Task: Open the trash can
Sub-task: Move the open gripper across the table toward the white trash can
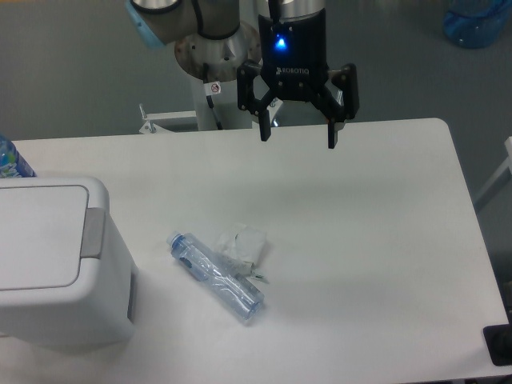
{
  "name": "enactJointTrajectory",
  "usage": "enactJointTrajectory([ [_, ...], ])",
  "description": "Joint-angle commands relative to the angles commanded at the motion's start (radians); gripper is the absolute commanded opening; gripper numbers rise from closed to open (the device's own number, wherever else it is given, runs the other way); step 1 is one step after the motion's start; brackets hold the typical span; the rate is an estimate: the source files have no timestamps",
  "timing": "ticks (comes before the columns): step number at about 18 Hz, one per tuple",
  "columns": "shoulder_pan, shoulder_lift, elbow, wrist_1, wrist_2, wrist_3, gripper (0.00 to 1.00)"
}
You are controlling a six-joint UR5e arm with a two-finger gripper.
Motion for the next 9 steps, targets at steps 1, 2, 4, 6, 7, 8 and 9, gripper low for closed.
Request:
enactJointTrajectory([
  [1, -0.002, 0.0, 0.0, 0.0, 0.0, 0.0, 1.0],
  [2, -0.002, 0.0, -0.002, 0.002, 0.002, 0.002, 1.0],
  [4, -0.015, -0.006, -0.002, 0.002, 0.002, 0.0, 1.0],
  [6, -0.031, -0.015, 0.0, 0.003, 0.002, -0.011, 1.0],
  [7, -0.037, -0.018, 0.0, 0.003, -0.002, -0.03, 1.0],
  [8, -0.046, -0.021, 0.0, 0.003, -0.002, -0.069, 1.0],
  [9, -0.057, -0.032, 0.0, 0.006, 0.0, -0.112, 1.0],
])
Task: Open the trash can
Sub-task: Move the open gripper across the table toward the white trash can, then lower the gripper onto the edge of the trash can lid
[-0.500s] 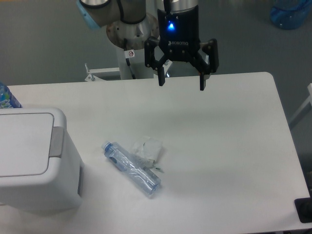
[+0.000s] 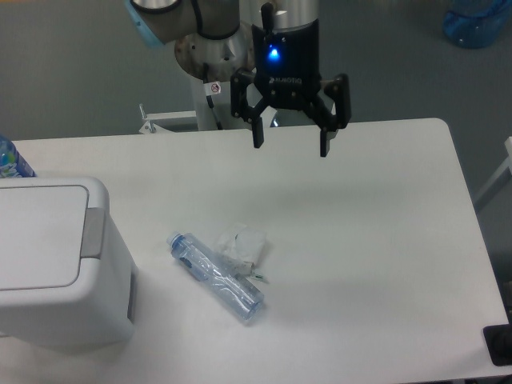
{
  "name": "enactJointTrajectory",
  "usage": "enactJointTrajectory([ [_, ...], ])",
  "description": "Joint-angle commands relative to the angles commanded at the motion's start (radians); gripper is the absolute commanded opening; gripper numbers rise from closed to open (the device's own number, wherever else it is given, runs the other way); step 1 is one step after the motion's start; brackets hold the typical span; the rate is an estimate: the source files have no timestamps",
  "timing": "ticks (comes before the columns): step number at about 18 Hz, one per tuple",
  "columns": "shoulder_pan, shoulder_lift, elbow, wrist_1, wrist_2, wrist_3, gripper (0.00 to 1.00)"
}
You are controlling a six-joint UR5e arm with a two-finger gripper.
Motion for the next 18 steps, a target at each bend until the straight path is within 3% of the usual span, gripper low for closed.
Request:
enactJointTrajectory([
  [6, -0.049, -0.043, 0.005, 0.103, -0.002, -0.146, 1.0],
  [18, -0.066, -0.06, 0.011, 0.115, -0.077, -0.307, 1.0],
])
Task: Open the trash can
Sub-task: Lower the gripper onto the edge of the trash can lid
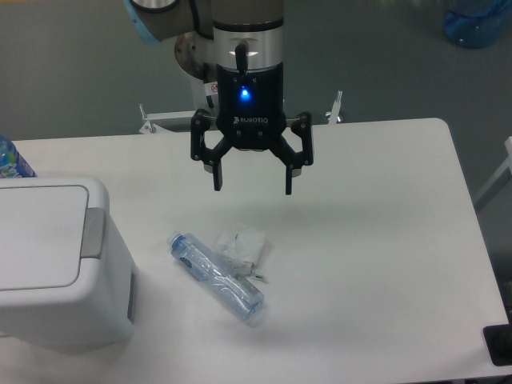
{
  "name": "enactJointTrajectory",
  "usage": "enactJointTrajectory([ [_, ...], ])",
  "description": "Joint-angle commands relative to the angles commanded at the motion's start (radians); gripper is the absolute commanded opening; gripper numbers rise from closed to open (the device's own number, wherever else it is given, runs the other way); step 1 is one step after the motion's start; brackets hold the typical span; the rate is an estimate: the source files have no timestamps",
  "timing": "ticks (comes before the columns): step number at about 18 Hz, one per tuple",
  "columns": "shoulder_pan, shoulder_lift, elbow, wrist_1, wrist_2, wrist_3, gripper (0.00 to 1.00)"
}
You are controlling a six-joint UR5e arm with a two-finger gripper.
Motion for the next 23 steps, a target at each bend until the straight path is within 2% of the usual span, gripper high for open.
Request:
enactJointTrajectory([
  [7, -0.063, -0.043, 0.003, 0.006, -0.002, -0.121, 1.0],
  [11, -0.095, -0.063, -0.003, 0.052, -0.002, -0.206, 1.0],
  [19, -0.184, -0.089, 0.0, 0.052, -0.002, -0.278, 1.0],
  [23, -0.206, -0.094, 0.0, 0.066, -0.002, -0.318, 1.0],
])
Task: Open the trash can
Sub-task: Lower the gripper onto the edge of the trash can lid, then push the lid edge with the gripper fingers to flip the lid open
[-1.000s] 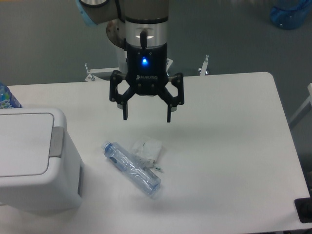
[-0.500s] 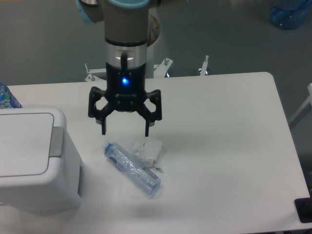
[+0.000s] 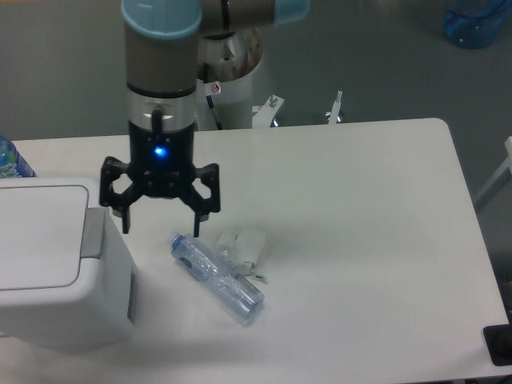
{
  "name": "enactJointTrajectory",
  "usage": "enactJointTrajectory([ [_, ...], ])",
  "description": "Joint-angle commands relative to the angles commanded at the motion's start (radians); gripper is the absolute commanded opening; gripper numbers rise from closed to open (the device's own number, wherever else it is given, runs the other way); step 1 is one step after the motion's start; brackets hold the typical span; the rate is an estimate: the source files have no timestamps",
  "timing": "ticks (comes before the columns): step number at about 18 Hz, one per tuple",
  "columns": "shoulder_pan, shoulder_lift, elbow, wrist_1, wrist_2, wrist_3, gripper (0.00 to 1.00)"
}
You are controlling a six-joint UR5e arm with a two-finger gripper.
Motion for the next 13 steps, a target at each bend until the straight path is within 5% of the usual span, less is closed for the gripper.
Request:
enactJointTrajectory([
  [13, -0.026, -0.026, -0.006, 0.015, 0.003, -0.003, 1.0],
])
